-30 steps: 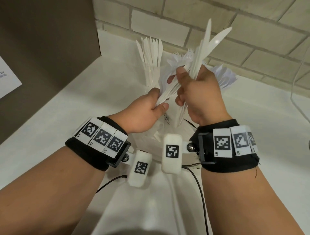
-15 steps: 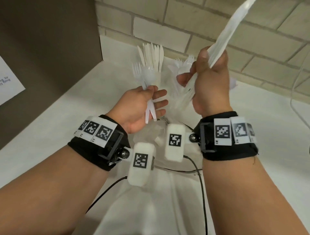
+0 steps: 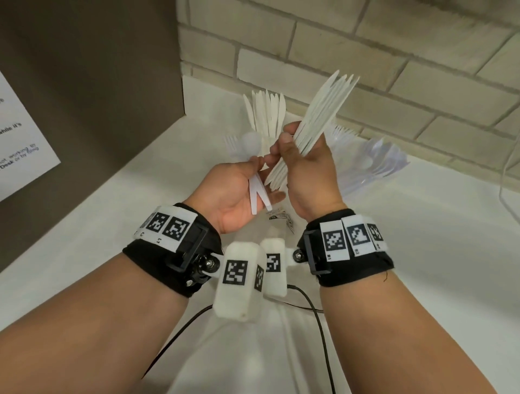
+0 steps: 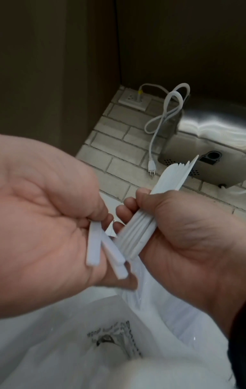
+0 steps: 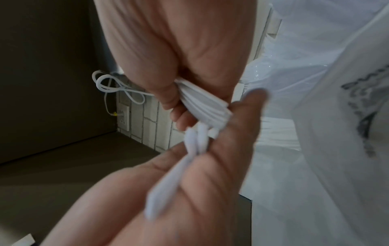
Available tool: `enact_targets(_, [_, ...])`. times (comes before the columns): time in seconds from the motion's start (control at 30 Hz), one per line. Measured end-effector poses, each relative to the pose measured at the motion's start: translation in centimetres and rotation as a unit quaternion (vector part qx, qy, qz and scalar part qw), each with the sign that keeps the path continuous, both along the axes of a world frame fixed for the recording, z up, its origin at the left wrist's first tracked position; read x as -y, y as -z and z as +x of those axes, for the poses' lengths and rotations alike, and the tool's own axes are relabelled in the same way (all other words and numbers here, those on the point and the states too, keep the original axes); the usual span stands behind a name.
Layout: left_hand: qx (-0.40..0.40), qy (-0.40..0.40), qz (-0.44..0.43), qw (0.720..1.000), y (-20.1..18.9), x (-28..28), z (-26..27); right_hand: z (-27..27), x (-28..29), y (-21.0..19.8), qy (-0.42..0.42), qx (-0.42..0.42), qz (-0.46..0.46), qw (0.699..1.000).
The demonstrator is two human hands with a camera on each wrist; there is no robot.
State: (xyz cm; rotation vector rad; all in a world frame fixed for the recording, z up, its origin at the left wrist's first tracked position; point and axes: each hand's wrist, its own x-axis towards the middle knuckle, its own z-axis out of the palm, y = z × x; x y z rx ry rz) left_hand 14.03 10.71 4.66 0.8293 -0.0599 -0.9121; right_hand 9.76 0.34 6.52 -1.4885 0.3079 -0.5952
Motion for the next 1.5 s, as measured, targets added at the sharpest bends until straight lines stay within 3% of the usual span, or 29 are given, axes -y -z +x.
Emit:
enact_targets(0.27, [0.112, -0.06, 0.16, 0.979, -0.3, -0.4, 1.1, 5.3, 4.8, -4.0, 0.102, 0.058, -0.048, 0.992])
enact_targets(0.43, [0.304, -0.034, 0.308, 0.901, -0.5, -0.4, 3.5, 11.1, 5.6, -3.7, 0.093, 0.074, -0.045, 0.992])
enact_targets(0.53, [0.334, -0.035, 0.333, 0.881, -0.4, -0.1, 5.1, 13.7, 5.8, -2.2, 0.089, 0.071, -0.04, 0.993])
enact_targets(0.63, [0.326, -0.034, 0.356, 0.875, 0.0, 0.1, 6.1, 15.3, 6.1, -0.3, 0.081, 0.036, -0.027, 0.996])
enact_targets(0.8, [0.346, -0.014, 0.389, 0.854, 1.0, 0.5, 6.5, 15.7, 6.8, 1.6, 0.1, -0.114, -0.057, 0.987])
enact_targets(0.93, [0.346, -0.012, 0.391, 0.853, 1.2, 0.7, 6.1, 15.1, 6.6, 1.0, 0.106, -0.144, -0.115, 0.977])
enact_targets(1.17, [0.331, -0.041, 0.325, 0.885, 0.5, 0.2, 5.1, 11.2, 5.8, -3.2, 0.111, -0.067, -0.134, 0.982])
enact_targets(1.33, [0.276, -0.014, 0.186, 0.943, -0.5, -0.6, 3.2, 5.5, 3.7, -4.8, -0.01, -0.103, -0.08, 0.991])
enact_targets(1.5, [0.269, 0.049, 0.151, 0.95, -1.0, -0.6, 1.3, 1.8, 2.7, -4.4, -0.054, -0.145, -0.124, 0.98])
